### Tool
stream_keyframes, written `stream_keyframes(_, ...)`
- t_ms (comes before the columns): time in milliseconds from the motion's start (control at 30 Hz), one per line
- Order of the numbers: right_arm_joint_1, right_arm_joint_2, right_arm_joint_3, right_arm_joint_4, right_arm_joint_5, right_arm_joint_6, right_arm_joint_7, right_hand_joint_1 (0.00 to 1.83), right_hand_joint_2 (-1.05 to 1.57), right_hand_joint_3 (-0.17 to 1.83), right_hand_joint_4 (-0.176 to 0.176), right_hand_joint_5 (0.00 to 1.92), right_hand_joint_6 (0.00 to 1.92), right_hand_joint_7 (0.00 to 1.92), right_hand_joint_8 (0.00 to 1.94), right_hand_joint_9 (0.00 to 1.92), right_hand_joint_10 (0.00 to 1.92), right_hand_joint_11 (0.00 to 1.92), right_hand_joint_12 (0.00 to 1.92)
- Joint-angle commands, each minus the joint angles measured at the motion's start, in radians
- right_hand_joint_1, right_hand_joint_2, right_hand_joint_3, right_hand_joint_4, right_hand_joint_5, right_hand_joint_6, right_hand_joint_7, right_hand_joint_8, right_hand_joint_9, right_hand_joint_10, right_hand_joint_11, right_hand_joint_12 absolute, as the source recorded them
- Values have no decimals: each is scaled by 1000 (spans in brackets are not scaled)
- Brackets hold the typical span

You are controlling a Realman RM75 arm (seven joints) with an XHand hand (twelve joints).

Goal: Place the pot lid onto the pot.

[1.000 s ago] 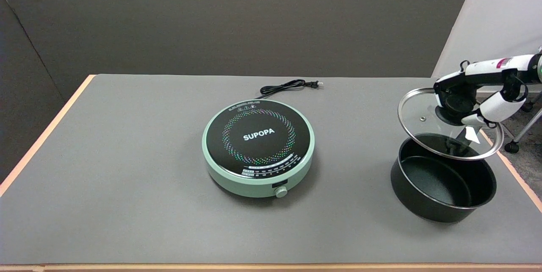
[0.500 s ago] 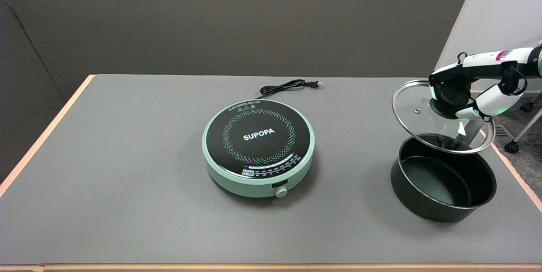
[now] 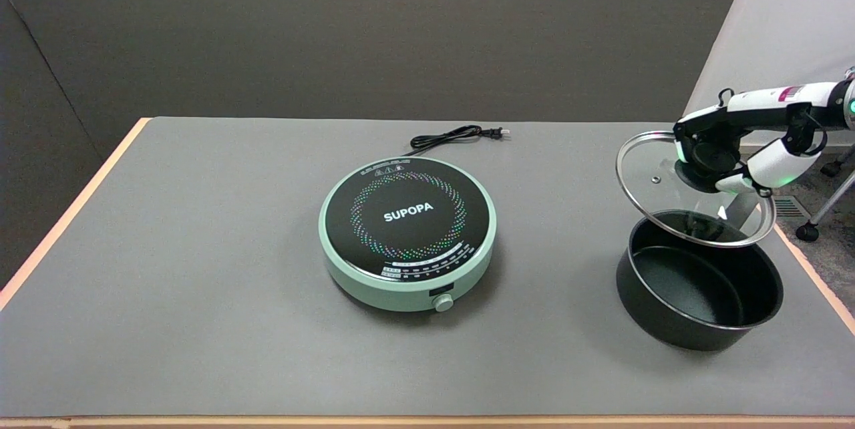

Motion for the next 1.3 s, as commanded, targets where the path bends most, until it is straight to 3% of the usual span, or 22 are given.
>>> stream_keyframes(33,-24,-10,0,0,8,11,4,1286,1033,621,176,352,1716,623,1736,412,1921,39,1753)
stream_keyframes(567,32,-20,-15,1,26,29,6,1292,1009,651,176,364,1721,640,1726,449,1921,92,1757)
stream_keyframes(1300,291,1,-387,4,-153,10,6,1295,997,667,176,366,1728,649,1720,462,1921,96,1771)
